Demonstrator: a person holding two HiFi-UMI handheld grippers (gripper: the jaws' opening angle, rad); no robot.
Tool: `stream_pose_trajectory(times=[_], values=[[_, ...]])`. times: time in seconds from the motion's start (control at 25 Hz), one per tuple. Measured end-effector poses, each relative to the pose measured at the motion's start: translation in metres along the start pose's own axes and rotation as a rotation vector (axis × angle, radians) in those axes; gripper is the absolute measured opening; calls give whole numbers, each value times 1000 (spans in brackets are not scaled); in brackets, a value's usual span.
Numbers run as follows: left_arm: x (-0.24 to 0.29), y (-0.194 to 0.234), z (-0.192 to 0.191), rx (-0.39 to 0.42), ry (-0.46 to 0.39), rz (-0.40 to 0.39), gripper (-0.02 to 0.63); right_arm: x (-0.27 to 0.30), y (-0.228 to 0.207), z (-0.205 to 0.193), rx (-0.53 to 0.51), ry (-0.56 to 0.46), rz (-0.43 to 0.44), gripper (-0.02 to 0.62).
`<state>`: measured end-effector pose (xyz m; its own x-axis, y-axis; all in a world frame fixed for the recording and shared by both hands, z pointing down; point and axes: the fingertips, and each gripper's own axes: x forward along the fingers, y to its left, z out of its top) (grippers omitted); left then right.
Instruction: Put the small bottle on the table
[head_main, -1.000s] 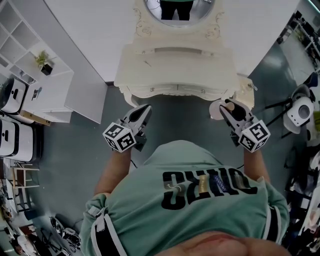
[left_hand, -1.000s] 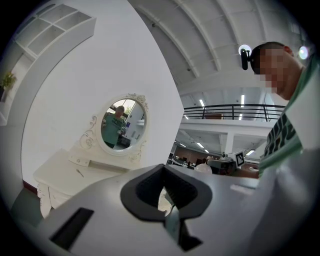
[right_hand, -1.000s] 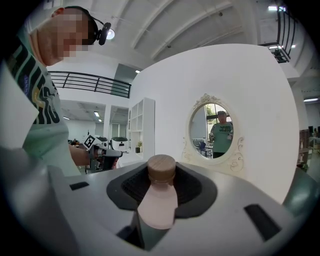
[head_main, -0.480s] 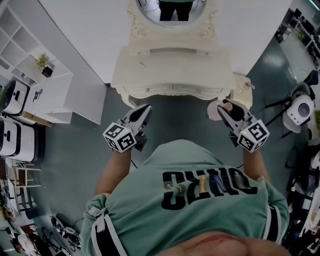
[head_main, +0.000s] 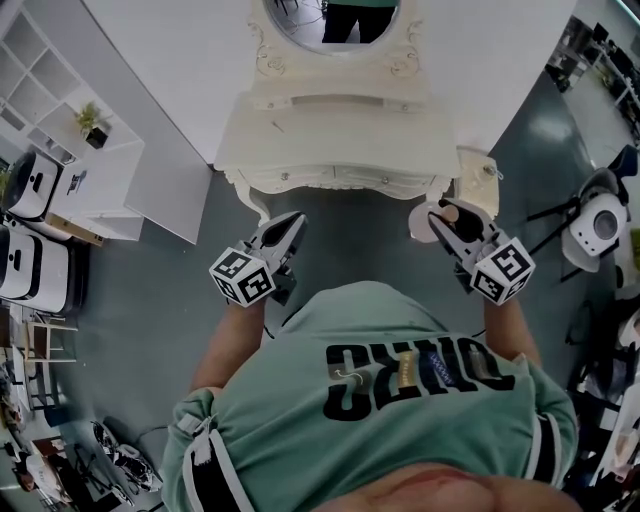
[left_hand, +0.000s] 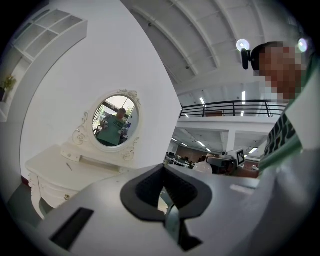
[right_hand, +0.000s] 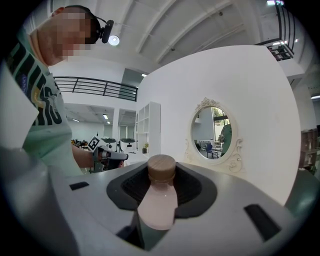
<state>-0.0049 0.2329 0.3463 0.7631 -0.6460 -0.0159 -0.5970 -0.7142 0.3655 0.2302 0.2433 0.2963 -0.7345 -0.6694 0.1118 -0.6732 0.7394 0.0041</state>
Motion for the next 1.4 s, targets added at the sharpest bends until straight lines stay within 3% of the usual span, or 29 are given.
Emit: stream_pose_trajectory(times=[0.28, 0.56, 1.08, 1.4], values=[[1, -1, -9, -1, 13, 22, 8, -1, -6, -7, 9, -8, 18, 124], [15, 41, 0, -23, 18, -23, 8, 39, -14, -4, 12, 10, -1, 124], [53, 232, 71, -51, 66, -154, 8, 220, -52, 25, 27, 29, -120, 124], [60, 330, 99, -76, 104, -170, 8, 319, -76, 29, 64, 29, -162, 124]])
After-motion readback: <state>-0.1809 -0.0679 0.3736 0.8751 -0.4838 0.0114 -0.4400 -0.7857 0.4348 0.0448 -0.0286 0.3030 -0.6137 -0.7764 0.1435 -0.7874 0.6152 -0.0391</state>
